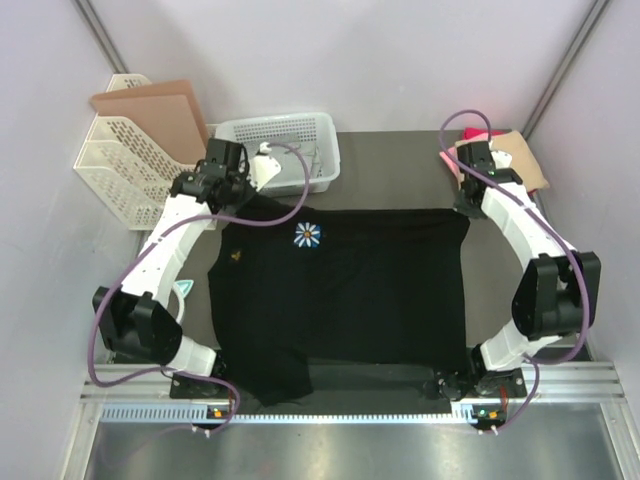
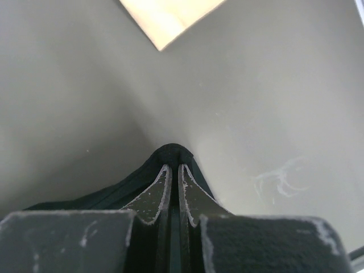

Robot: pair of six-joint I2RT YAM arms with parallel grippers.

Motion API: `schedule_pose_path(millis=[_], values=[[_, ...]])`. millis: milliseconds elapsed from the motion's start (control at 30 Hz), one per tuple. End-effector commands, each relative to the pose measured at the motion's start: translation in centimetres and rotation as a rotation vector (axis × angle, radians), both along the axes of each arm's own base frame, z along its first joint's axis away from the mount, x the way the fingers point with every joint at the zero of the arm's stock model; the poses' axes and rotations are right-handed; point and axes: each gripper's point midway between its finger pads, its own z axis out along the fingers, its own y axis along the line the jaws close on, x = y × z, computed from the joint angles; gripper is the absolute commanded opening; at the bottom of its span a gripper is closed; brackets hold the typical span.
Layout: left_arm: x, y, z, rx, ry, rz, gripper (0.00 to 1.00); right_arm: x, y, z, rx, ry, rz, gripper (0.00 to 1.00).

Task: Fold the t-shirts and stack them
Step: Fold the flattened tshirt in 1/3 of the way

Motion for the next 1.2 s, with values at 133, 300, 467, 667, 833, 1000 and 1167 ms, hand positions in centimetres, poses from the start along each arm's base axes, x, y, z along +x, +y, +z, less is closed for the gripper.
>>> schedule_pose_path(millis=[133, 300, 467, 667, 833, 1000, 1167], values=[[-5.3, 0.8, -4.8, -0.007, 0.131, 0.013, 0.00, -4.2, -1.3, 0.8, -0.046, -0.037, -0.051, 0.00], [-6.5, 0.9, -5.7, -0.017, 0.140, 0.018, 0.00, -6.5, -0.3, -1.7, -0.009, -0.008, -0.031, 0.00], [-7.3, 0.8, -5.4, -0.034, 0.148, 0.018, 0.00, -8.5, 0.7, -4.6, 0.005, 0.053, -0.010, 0.00], [-8.6, 0.4, -5.6, -0.068, 0.180, 0.013, 0.00, -9.9, 2.3, -6.1, 0.025, 0.085, 0.018, 0.01], [-12.0, -0.4, -8.0, -0.115, 0.318, -0.023, 0.05, -11.0, 3.2, -7.1, 0.042, 0.121, 0.049, 0.33], [-15.2, 0.5, -11.3, -0.092, 0.410, -0.001, 0.37, -12.3, 4.1, -6.9, 0.085, 0.113, 0.071, 0.60], [-16.3, 1.0, -12.2, -0.074, 0.418, -0.007, 0.47, -11.8, 4.2, -4.7, 0.092, 0.067, 0.070, 0.61]])
